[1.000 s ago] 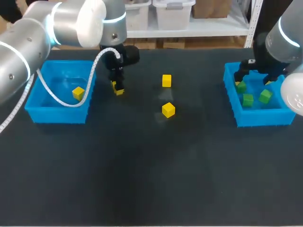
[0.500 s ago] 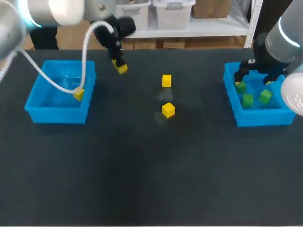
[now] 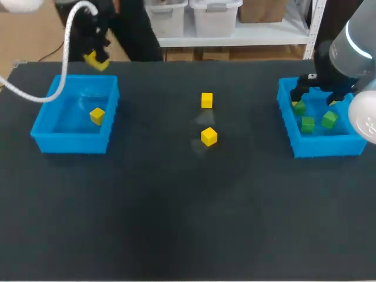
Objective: Put the green cubes in the right bin and the yellow cubes in the left bin.
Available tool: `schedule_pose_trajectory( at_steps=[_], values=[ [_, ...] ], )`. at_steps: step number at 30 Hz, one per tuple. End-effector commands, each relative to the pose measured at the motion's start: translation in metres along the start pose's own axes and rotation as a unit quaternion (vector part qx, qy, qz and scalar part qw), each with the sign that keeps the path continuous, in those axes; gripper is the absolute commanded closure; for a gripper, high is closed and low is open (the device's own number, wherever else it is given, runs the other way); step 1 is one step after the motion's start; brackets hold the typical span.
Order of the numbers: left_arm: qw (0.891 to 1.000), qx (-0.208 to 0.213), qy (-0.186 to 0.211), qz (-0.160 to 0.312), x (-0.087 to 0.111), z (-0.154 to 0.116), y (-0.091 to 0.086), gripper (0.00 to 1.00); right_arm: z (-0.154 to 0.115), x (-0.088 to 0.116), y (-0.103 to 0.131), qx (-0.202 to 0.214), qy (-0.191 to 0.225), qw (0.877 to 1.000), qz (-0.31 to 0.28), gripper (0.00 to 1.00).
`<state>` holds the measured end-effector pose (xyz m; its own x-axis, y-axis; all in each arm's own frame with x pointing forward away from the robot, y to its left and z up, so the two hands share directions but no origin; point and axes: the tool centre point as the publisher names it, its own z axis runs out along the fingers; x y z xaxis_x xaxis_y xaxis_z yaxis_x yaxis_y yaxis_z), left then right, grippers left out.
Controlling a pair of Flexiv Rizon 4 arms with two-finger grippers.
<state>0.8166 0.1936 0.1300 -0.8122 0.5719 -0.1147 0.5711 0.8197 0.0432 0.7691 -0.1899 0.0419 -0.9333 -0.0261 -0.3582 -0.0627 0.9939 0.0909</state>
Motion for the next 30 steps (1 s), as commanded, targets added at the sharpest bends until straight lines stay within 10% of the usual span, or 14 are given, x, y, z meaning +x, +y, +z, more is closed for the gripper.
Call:
schedule_pose_trajectory(
  at_steps=[1,6,8,9,10,17,30],
  values=[
    [0.991,-0.032,-0.129,-0.032,0.037,0.009,0.006,1.00,-0.001,0.003,0.000,0.002,-0.004,1.000,0.001,0.00],
    [0.993,-0.042,-0.102,-0.049,0.051,0.015,0.012,0.99,-0.001,0.003,0.000,0.002,-0.004,1.000,0.001,0.00],
    [0.993,-0.052,-0.092,-0.052,0.053,0.015,0.013,0.67,-0.001,0.003,0.000,0.002,-0.004,1.000,0.001,0.00],
    [0.993,-0.057,-0.089,-0.055,0.054,0.015,0.014,0.21,-0.001,0.003,0.000,0.002,-0.004,1.000,0.001,0.00],
    [0.993,-0.061,-0.089,-0.056,0.054,0.013,0.015,0.00,-0.001,0.003,0.000,0.002,-0.004,1.000,0.001,0.00],
    [0.991,-0.061,-0.117,-0.034,0.032,-0.010,0.002,0.00,-0.001,0.003,0.000,0.002,-0.004,1.000,0.001,0.00],
    [0.977,0.029,-0.123,0.174,-0.067,-0.008,-0.120,0.00,-0.001,0.003,0.000,0.002,-0.004,1.000,0.001,0.00]
  ],
)
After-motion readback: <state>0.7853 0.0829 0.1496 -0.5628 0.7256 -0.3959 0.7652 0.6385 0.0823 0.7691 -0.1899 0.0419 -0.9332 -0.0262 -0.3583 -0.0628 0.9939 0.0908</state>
